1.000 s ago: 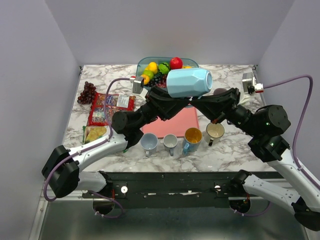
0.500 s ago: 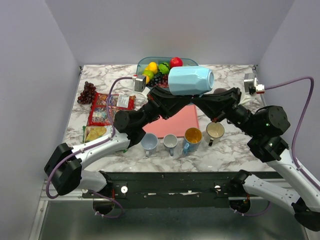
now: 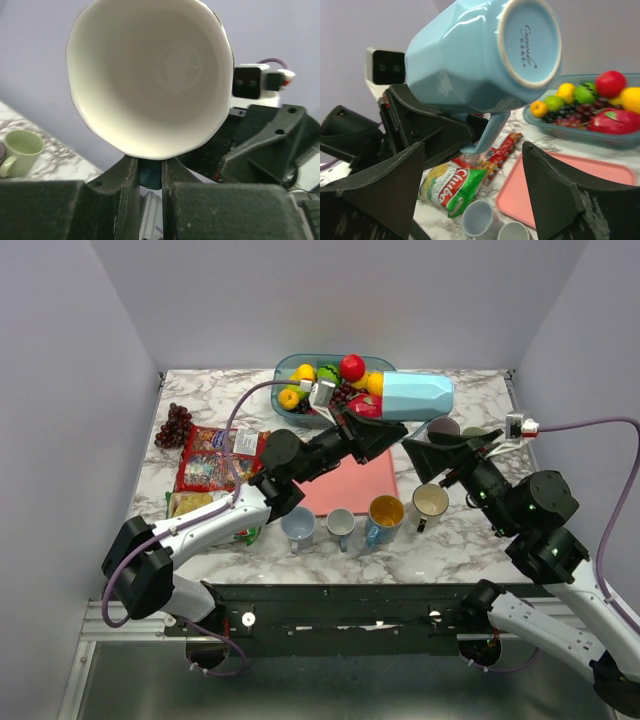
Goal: Turn the mug right side up
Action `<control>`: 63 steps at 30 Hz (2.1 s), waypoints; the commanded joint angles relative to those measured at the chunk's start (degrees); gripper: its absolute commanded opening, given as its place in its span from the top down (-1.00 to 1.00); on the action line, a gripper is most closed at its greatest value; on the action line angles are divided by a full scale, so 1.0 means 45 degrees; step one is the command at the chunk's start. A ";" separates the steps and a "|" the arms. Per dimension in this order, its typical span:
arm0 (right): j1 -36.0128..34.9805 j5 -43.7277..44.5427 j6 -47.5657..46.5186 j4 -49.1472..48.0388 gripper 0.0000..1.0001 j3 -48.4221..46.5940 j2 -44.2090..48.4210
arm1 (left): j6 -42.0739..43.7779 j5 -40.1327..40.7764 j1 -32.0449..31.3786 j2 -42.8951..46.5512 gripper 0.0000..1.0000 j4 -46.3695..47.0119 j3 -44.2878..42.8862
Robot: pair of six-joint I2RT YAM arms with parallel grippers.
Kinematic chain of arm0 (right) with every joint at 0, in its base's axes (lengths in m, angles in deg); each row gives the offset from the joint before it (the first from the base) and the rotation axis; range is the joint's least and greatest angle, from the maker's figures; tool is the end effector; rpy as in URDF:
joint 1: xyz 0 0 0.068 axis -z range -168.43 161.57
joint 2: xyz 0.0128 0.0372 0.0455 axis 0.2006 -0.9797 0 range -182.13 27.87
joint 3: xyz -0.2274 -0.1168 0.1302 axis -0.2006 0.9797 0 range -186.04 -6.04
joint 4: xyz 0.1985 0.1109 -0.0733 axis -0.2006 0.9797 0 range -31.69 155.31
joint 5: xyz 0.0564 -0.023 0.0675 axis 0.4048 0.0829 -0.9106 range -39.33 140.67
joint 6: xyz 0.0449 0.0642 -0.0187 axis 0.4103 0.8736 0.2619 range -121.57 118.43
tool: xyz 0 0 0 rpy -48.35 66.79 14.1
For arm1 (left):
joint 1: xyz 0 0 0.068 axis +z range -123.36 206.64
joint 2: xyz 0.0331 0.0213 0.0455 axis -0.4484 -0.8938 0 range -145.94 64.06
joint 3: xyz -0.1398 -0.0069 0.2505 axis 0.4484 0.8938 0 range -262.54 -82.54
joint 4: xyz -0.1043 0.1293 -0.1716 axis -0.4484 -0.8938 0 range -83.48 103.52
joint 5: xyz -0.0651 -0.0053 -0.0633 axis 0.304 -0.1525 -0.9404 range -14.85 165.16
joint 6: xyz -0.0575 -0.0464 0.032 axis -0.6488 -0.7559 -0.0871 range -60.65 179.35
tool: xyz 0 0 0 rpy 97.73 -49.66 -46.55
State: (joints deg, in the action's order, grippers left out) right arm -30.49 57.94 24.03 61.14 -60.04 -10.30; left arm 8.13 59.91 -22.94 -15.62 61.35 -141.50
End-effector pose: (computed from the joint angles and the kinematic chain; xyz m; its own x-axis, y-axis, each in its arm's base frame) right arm 0.1071 0.0849 0.4358 -0.0969 0.4899 -0.8664 -0.5888 0.6735 0.4468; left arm 0.1957 -0.2581 0.4300 -0.5059 -0.5661 -0.6509 0.7854 0.0098 -0.6189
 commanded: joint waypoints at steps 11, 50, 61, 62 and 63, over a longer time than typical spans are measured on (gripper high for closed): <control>-0.0106 0.7603 0.0619 0.4605 -0.76 0.0339 0.2817 | 0.5149 0.2291 -0.0894 -0.3815 1.00 -0.6779 -0.5858; -0.0106 0.9694 0.0638 0.7730 -0.76 -0.0481 0.5885 | 0.9353 0.7860 -0.4118 -1.3055 1.00 -1.4301 -1.5765; -0.0106 0.9655 0.0794 0.7828 -0.76 -0.0383 0.5905 | 0.8083 0.8173 -0.4216 -1.3952 1.00 -1.6468 -1.7092; -0.0086 0.9635 0.0814 0.7828 -0.76 -0.0383 0.5905 | 0.7908 0.8212 -0.4235 -1.3934 1.00 -1.6566 -1.7055; -0.0086 0.9635 0.0814 0.7828 -0.76 -0.0383 0.5885 | 0.7790 0.8212 -0.4216 -1.3934 1.00 -1.6683 -1.6996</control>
State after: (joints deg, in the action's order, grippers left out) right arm -30.49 99.53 26.72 94.94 -61.81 15.57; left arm 46.73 93.70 -41.84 -78.57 -11.63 -214.52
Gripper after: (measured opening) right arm 0.879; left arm 0.229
